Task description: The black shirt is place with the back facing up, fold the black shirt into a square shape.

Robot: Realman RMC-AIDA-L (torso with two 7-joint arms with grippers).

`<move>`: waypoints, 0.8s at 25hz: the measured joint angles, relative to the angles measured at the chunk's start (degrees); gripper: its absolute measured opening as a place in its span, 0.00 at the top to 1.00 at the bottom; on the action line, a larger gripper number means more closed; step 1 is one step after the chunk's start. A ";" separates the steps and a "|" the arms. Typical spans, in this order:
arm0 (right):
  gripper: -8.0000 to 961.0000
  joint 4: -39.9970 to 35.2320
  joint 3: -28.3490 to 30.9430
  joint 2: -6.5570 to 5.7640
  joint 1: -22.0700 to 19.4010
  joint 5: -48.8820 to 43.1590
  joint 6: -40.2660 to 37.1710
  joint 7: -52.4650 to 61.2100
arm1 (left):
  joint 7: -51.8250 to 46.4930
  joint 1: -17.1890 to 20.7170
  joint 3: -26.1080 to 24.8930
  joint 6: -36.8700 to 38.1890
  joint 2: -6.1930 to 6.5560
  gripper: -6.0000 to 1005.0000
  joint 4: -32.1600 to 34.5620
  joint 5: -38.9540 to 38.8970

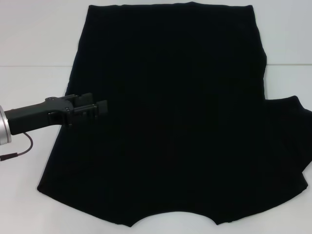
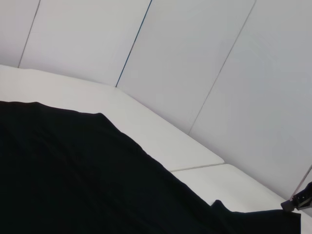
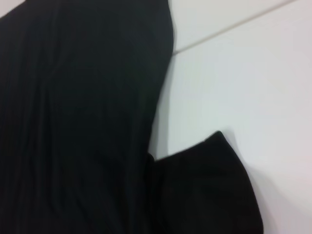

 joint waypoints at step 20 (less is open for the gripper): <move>0.96 -3.28 -2.00 1.14 2.73 5.52 -3.07 -4.28 | -0.59 0.36 0.03 -0.08 0.02 0.30 -0.02 -1.97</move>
